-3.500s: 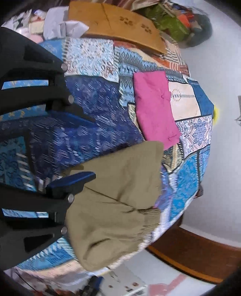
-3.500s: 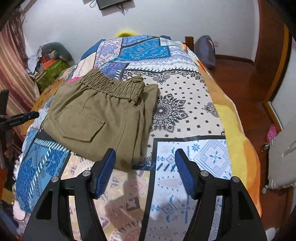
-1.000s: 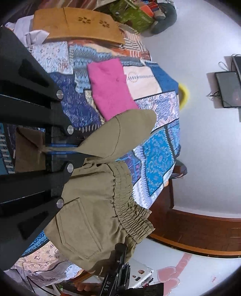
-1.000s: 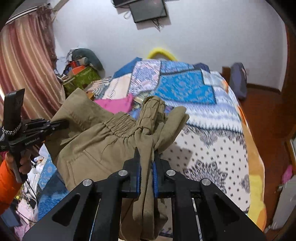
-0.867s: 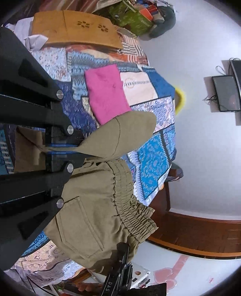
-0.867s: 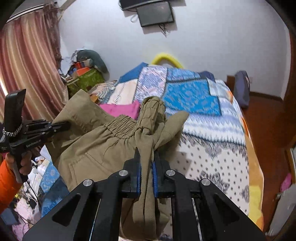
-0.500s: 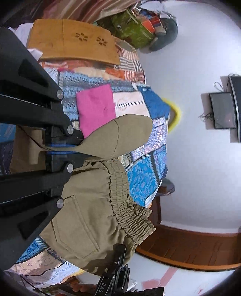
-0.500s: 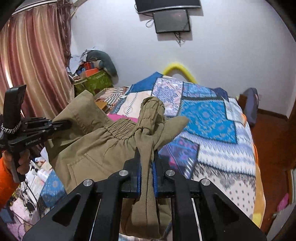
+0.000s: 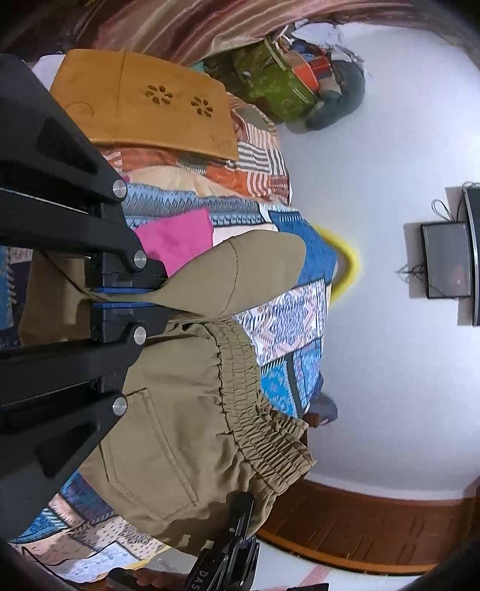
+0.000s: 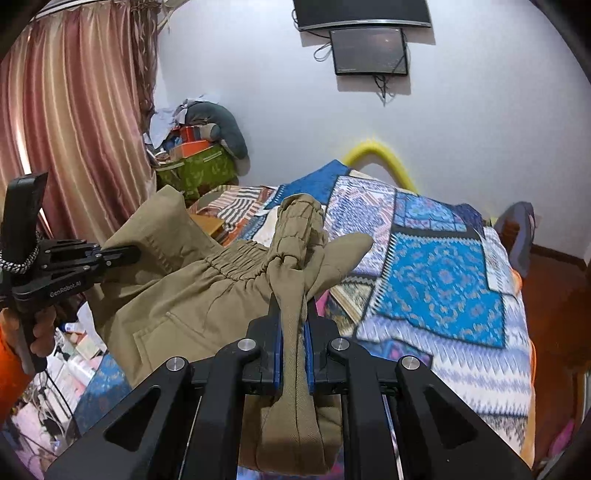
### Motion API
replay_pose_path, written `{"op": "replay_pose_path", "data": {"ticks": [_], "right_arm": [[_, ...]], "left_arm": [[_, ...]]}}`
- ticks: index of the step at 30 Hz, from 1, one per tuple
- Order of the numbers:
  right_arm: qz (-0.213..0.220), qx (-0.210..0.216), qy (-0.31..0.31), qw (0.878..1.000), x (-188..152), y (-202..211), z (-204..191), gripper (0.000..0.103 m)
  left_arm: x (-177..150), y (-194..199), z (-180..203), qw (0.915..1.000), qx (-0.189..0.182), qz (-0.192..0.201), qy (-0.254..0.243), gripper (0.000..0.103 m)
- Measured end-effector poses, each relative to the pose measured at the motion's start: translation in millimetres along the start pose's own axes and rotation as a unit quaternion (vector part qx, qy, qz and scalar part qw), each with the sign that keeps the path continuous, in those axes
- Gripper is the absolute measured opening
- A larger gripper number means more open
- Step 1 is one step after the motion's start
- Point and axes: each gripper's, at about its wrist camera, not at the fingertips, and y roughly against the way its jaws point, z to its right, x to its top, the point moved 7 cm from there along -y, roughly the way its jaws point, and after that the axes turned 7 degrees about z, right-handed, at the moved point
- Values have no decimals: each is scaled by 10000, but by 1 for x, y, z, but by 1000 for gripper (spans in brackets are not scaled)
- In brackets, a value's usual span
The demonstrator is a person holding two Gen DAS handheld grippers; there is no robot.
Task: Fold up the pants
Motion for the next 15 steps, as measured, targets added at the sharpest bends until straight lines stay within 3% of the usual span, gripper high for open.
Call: {"op": "replay_pose_path", "data": {"ticks": [9,15], "right_arm": [[254,23,281,9993,36,-49,-16,8],[337,-129,526,9980,41,-91,-18,8]], "left_arm": [[29,-31,-42,9989,378,208,167,3],[29,-78,-74,9978,549,149,326,3]]}}
